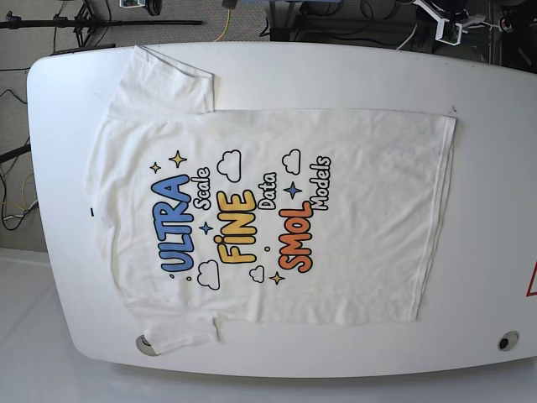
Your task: Fold the T-shirt properly
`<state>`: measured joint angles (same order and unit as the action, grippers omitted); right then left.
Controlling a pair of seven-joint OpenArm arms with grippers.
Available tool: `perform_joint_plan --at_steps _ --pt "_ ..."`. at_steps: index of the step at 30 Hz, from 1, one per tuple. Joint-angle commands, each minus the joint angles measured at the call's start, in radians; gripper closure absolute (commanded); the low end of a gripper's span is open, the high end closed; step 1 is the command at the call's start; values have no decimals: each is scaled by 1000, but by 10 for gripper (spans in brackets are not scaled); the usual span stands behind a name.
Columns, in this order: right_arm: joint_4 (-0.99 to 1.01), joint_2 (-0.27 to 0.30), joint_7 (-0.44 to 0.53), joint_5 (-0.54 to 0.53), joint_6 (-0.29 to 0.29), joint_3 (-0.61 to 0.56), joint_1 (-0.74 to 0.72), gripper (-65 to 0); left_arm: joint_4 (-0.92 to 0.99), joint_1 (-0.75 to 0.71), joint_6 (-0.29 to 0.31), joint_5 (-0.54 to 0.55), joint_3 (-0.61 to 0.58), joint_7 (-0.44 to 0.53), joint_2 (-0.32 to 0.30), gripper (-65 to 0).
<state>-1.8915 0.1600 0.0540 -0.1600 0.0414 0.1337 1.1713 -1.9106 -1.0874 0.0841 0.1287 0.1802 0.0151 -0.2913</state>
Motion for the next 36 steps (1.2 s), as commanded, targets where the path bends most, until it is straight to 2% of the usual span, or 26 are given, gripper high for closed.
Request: perform_joint_plan --at_steps 1,15,17,23,25,27,31,35,36 --pt "-36 -2 6 7 -2 6 28 -15 -32 -20 2 2 18 26 -3 -152" --pt "-185 5 -82 39 15 -16 16 -24 -120 -14 7 30 139 -66 -21 -158" --pt "-219 10 -134 35 16 -12 -48 -26 -153 5 11 35 172 -121 -17 -156" --pt "-224 10 -182 3 25 21 -131 -31 -162 29 6 54 198 -149 -19 -156" --pt "-219 9 -197 -24 31 43 -161 -31 -162 40 7 67 199 -151 -19 -158" --pt "-212 9 -232 -136 43 97 -235 -25 -176 62 26 99 184 -140 -15 -164" --pt "-210 8 -268 -248 77 171 -283 -30 -168 81 60 132 179 -132 -13 -164" --pt "-215 7 -309 -329 117 238 -319 -56 -170 90 103 157 180 -137 -14 -169" --pt "-222 7 -347 -370 137 265 -340 -79 -175 96 135 175 183 -151 -15 -175"
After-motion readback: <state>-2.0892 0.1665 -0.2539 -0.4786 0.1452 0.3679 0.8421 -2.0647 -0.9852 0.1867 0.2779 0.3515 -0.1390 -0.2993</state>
